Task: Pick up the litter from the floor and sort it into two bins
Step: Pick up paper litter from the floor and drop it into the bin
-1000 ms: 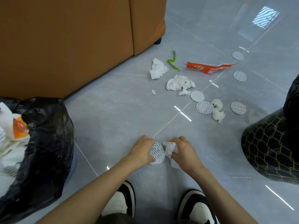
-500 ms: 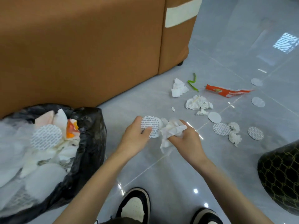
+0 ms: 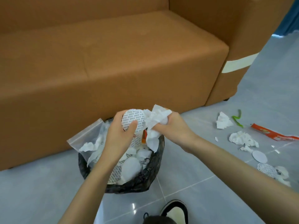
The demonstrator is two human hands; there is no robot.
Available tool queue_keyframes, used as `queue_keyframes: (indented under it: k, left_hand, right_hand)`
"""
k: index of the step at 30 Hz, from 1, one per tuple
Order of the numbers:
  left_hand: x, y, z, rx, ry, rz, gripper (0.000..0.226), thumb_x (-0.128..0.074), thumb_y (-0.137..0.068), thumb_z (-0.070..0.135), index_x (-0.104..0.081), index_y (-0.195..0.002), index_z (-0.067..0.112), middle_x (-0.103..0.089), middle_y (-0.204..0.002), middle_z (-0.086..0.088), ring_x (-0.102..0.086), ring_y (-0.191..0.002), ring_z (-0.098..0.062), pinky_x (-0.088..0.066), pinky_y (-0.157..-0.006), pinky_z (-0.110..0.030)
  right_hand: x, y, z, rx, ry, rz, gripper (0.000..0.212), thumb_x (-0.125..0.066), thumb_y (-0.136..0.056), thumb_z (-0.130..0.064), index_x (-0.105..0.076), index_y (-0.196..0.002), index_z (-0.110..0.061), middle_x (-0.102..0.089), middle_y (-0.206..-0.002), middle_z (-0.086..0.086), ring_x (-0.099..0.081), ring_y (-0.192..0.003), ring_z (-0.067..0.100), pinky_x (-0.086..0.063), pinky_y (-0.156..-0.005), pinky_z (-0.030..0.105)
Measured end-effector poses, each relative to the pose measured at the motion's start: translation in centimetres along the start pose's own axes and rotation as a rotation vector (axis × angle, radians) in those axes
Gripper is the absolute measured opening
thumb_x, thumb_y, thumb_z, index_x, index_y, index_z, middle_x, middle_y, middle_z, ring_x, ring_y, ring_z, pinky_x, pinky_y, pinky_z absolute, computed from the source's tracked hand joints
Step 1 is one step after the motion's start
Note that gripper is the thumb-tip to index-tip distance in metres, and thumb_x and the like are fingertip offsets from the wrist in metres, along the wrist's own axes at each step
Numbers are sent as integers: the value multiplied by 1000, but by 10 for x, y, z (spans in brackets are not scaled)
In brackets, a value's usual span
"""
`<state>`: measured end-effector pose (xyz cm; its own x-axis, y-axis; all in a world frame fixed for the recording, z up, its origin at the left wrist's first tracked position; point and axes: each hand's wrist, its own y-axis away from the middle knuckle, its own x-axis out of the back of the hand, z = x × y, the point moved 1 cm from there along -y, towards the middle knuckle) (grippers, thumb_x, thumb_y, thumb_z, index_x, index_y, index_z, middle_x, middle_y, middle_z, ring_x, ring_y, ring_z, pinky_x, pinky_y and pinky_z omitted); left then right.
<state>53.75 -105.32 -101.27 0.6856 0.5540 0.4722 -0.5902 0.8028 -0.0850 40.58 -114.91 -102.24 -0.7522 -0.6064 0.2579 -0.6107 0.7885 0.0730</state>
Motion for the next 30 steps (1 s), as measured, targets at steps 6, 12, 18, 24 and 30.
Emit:
queue_keyframes:
  k: [6, 12, 18, 24, 30]
  left_hand:
    - [60, 19, -44, 98, -196, -7, 46, -55, -93, 18, -41, -138, 17, -47, -136, 3, -46, -123, -13, -41, -95, -25]
    - [87, 42, -64, 62, -489, -46, 53, -57, -92, 25, -39, -141, 23, -36, -144, 1, -22, -136, -18, -20, -109, -26]
    - [82, 50, -52, -47, -447, -35, 48, -52, -94, 20, -38, -141, 22, -33, -146, 6, -22, -138, -11, -21, -107, -20]
    - [53, 41, -16, -172, -436, -103, 46, -47, -97, 22, -36, -141, 24, -32, -146, 9, -25, -136, -8, -24, -110, -22]
    - [4, 15, 36, -346, -462, -227, 45, -45, -98, 21, -35, -141, 25, -34, -145, 9, -35, -132, -12, -34, -106, -27]
  right_hand:
    - [-60, -13, -20, -124, 64, -288, 25, -65, -87, -20, -58, -112, -19, -62, -107, -5, -60, -89, 10, -52, -63, 18]
    - [-71, -5, -13, -100, 395, -384, 65, -66, -86, -25, -36, -144, -24, -48, -137, 0, -54, -107, 17, -45, -88, 28]
    - [-44, 8, -22, -72, 419, -234, 59, -68, -85, -24, -44, -139, -25, -50, -129, -5, -50, -110, 12, -38, -88, 22]
    - [0, 23, -14, -162, 357, -62, 50, -63, -88, -21, -47, -136, -25, -49, -135, -6, -55, -103, 12, -43, -87, 24]
    - [55, 38, 17, -264, 280, 76, 41, -66, -86, -19, -55, -125, -25, -56, -125, -4, -58, -97, 13, -43, -75, 20]
